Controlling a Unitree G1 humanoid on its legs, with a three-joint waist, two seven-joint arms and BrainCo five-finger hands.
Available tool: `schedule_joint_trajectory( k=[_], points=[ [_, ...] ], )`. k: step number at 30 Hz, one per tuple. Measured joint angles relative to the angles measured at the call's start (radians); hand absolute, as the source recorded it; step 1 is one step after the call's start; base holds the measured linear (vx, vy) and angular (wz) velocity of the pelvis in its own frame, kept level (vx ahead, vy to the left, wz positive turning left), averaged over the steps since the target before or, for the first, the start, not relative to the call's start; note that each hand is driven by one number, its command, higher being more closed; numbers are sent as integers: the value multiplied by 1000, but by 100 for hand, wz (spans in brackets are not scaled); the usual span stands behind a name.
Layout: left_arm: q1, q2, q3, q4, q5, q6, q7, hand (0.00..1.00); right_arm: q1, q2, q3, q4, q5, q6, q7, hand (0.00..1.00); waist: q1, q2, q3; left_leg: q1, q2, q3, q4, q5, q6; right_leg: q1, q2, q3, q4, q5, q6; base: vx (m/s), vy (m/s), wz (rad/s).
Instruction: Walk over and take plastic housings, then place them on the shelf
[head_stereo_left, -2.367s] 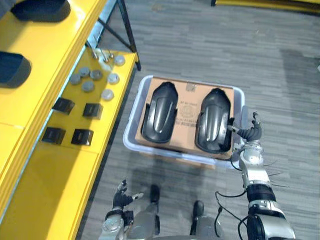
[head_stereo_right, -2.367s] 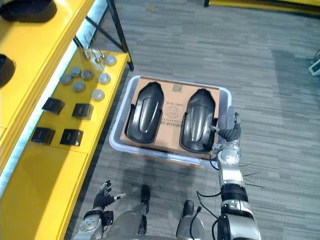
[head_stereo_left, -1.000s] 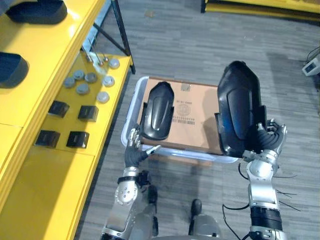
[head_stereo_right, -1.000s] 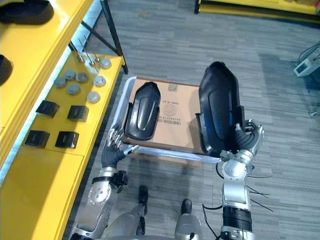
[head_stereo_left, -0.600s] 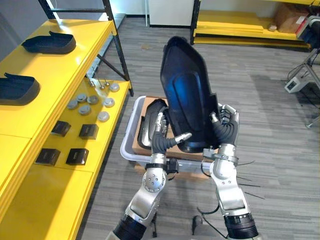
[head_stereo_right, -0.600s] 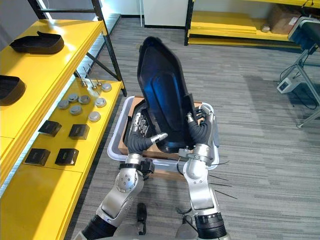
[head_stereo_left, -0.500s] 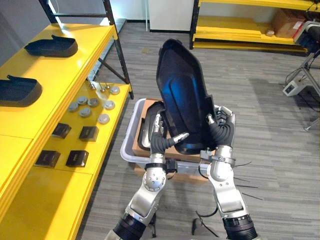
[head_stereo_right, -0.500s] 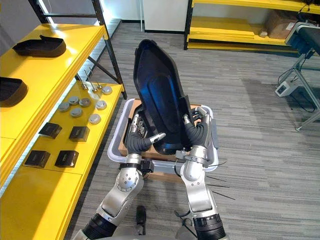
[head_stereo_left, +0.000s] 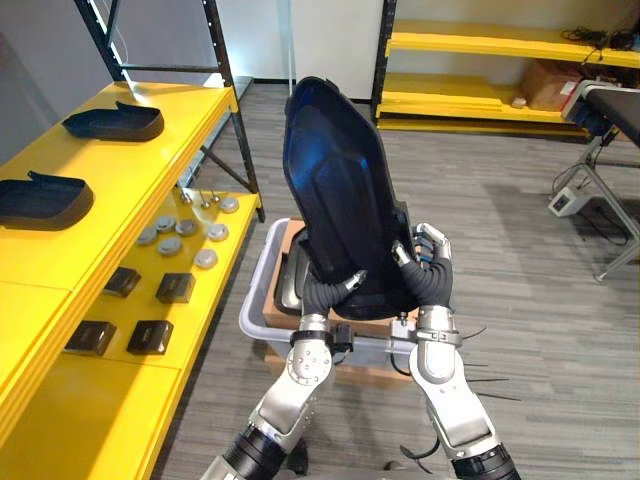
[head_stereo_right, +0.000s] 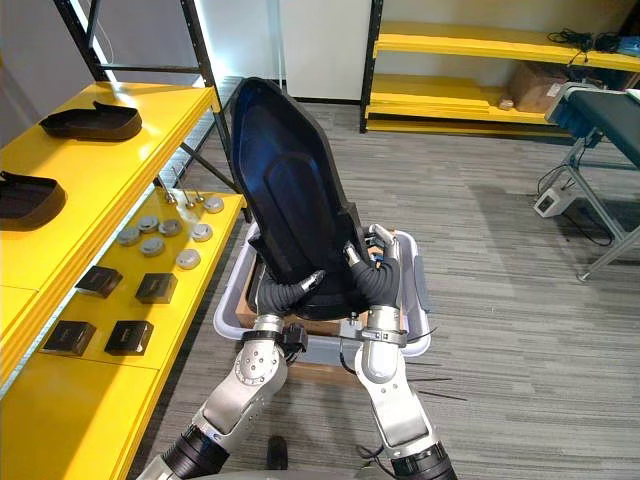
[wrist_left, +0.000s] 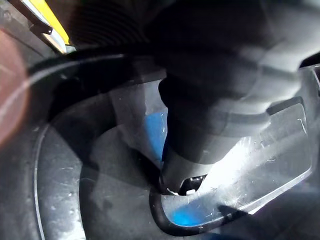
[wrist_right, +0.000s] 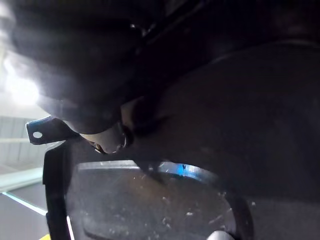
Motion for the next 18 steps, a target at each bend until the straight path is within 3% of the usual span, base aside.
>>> schedule_joint_trajectory(
  k=[7,10,13,15,18],
  points=[
    [1,1,66,-29,11,13,-50,100,-8,-103,-21,-27,91,-36,140,0,6,-2,-7,2,7,-1,0,4,-2,4,9,-2,0,4,-7,0,0,0],
    [8,-13,95,-54,18,14,-75,100,-12,-144,-114,-121,162,-69,200,0,5,-2,-7,4,8,0,0,4,-3,12,10,-2,1,5,-7,0,0,0],
    [50,-14,163,-59,39,14,-87,100,-40,-149,-298,-189,252,-137,221,0,-1,-2,-7,15,9,0,0,1,-5,17,10,-1,-1,4,-7,0,0,0],
    [102,-14,204,-60,47,14,-93,100,-52,-139,-484,-203,325,-178,202,0,-4,-2,-7,14,10,-1,-1,-4,-11,16,11,-2,-4,2,-5,0,0,0],
    [163,-14,239,-65,47,14,-104,100,-45,-90,-648,-191,397,-213,165,0,-9,-1,-8,7,10,-1,-1,-4,-11,16,12,-3,-14,-1,0,0,0,2]
  ],
)
